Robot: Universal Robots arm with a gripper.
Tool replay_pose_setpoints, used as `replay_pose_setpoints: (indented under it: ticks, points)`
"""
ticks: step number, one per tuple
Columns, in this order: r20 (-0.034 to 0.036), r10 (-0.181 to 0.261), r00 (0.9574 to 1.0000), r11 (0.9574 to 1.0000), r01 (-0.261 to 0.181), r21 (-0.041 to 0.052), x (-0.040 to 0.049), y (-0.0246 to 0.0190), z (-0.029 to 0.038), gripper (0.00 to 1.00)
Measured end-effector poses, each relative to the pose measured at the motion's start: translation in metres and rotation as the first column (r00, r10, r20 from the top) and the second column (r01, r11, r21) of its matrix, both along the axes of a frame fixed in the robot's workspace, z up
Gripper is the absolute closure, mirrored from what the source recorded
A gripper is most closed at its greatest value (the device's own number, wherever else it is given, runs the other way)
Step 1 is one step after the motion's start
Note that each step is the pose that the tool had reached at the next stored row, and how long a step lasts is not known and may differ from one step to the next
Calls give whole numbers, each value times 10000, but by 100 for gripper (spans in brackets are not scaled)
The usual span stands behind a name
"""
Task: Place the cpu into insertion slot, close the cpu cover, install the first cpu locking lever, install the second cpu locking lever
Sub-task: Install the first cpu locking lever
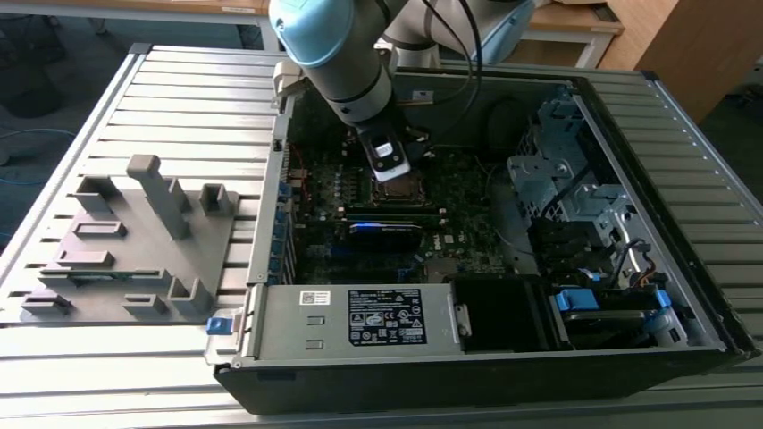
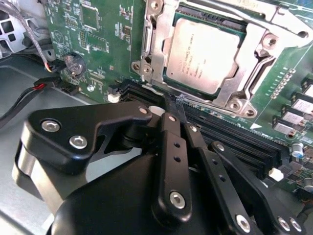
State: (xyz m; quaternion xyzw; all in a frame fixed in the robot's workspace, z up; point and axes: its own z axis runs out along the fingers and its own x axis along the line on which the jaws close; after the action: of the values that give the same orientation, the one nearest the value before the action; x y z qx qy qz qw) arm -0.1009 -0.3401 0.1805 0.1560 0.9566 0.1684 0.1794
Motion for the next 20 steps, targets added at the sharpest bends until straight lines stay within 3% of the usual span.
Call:
replay_pose_setpoints:
  ticks: [16, 18, 20]
  points:
    - [10, -11, 10000, 10000, 11, 1, 3, -30, -27, 90]
    - [6, -10, 10000, 10000, 10, 74, 2, -33, -26, 90]
    - [5, -12, 10000, 9996, 12, 279, 1, -35, -25, 90]
